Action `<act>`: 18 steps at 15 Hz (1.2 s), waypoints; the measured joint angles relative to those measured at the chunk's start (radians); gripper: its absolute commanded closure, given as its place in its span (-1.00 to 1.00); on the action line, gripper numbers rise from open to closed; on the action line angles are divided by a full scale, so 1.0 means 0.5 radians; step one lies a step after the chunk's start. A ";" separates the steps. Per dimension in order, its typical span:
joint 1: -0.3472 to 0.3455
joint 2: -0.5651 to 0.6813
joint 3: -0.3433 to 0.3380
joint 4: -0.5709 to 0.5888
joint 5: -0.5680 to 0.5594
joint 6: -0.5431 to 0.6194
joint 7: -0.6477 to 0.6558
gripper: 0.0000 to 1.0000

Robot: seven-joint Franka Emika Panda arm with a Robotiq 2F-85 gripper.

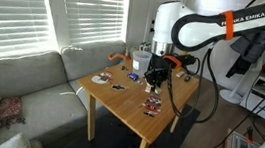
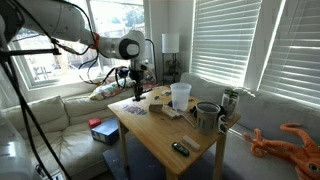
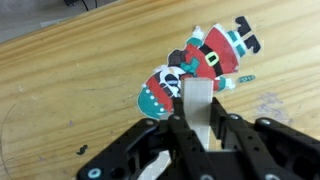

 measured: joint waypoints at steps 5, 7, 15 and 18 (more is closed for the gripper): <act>0.014 0.073 0.016 0.048 -0.010 0.000 -0.010 0.42; 0.014 0.076 0.016 0.053 -0.010 0.000 -0.012 0.85; 0.062 0.213 0.032 0.046 -0.009 0.251 -0.012 0.85; 0.086 0.294 0.033 0.052 -0.004 0.354 -0.011 0.85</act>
